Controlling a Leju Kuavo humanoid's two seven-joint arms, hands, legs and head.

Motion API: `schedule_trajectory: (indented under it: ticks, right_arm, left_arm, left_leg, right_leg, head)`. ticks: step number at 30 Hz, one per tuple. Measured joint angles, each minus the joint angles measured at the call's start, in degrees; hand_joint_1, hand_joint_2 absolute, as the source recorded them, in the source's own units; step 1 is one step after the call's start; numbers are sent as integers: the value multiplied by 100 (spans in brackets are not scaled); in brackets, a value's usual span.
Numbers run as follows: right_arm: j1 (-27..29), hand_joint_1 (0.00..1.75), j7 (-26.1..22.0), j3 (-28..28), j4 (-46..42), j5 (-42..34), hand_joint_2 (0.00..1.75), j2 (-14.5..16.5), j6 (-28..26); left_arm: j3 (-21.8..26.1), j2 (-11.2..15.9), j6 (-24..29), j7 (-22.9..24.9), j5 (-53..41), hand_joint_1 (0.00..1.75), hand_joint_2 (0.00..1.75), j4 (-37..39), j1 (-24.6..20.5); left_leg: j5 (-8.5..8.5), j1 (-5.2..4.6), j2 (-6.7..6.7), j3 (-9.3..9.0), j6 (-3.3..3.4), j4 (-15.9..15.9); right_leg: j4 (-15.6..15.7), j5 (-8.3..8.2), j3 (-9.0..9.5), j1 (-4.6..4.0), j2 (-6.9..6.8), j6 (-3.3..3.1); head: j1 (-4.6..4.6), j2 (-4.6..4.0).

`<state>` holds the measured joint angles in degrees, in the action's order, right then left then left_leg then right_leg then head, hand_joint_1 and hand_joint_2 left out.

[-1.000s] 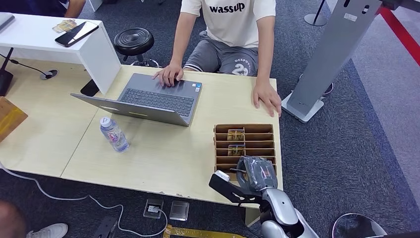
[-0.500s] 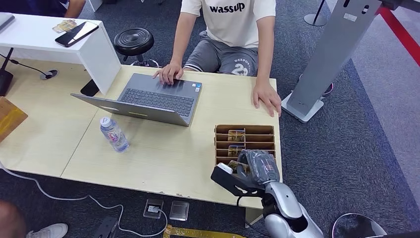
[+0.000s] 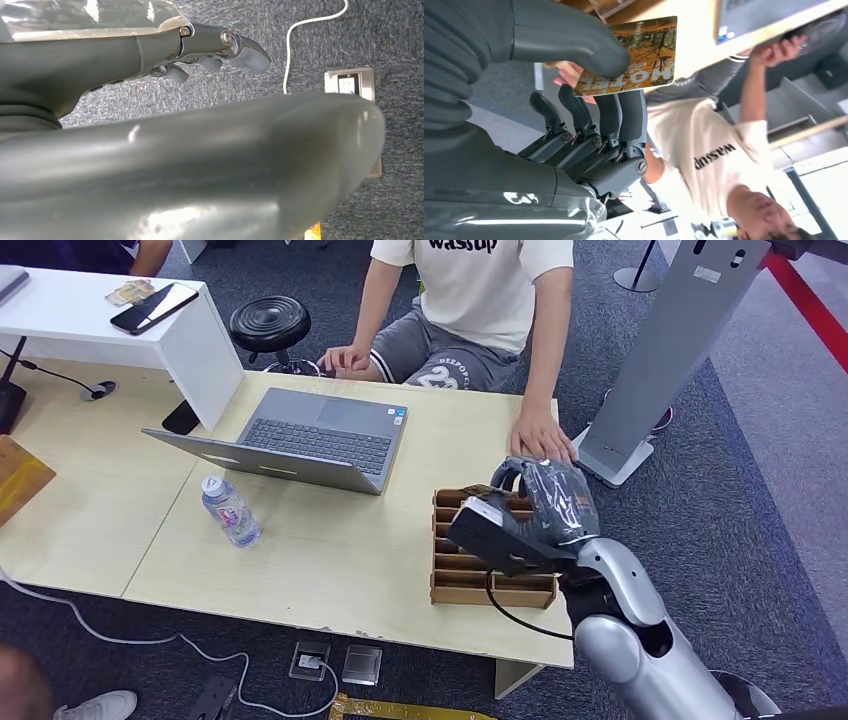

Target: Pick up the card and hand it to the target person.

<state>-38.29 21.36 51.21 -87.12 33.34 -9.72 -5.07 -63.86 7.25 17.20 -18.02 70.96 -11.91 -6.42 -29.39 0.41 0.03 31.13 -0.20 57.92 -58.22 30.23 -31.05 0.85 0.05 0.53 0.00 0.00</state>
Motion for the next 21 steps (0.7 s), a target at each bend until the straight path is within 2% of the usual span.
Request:
schedule_trajectory:
  ticks: [5, 8, 14, 21]
  right_arm:
    - [-213, 152, -540, 61, 1352, 80, 175, 502, -877]
    - [-270, 152, -850, 73, 2021, 78, 175, 688, -1396]
    - [-261, 152, -1007, 4, 2501, 183, 175, 699, -2034]
    - [-165, 152, -946, -37, 2434, 228, 175, 591, -2073]
  left_arm:
    - [-27, -41, -1, -9, -22, 0, 0, 0, 0]
    - [-67, -46, -18, -24, -60, 0, 0, -5, -1]
    - [-158, -41, -60, -70, -158, 0, 0, -15, -7]
    - [-204, -18, -97, -109, -207, 0, 0, -19, -10]
  left_leg:
    - [2, 0, 10, -9, -1, -9]
    - [4, 1, 10, -15, -1, -15]
    - [0, 1, -3, -13, 0, -11]
    - [5, 2, -13, -8, 0, -12]
  right_leg:
    - [5, -5, 8, 0, 10, 0]
    - [11, -7, 15, -1, 11, -1]
    - [8, 0, 19, -1, -2, 1]
    - [12, -3, 17, -2, -11, 0]
  head:
    - [0, 0]
    - [0, 0]
    - [0, 0]
    - [0, 0]
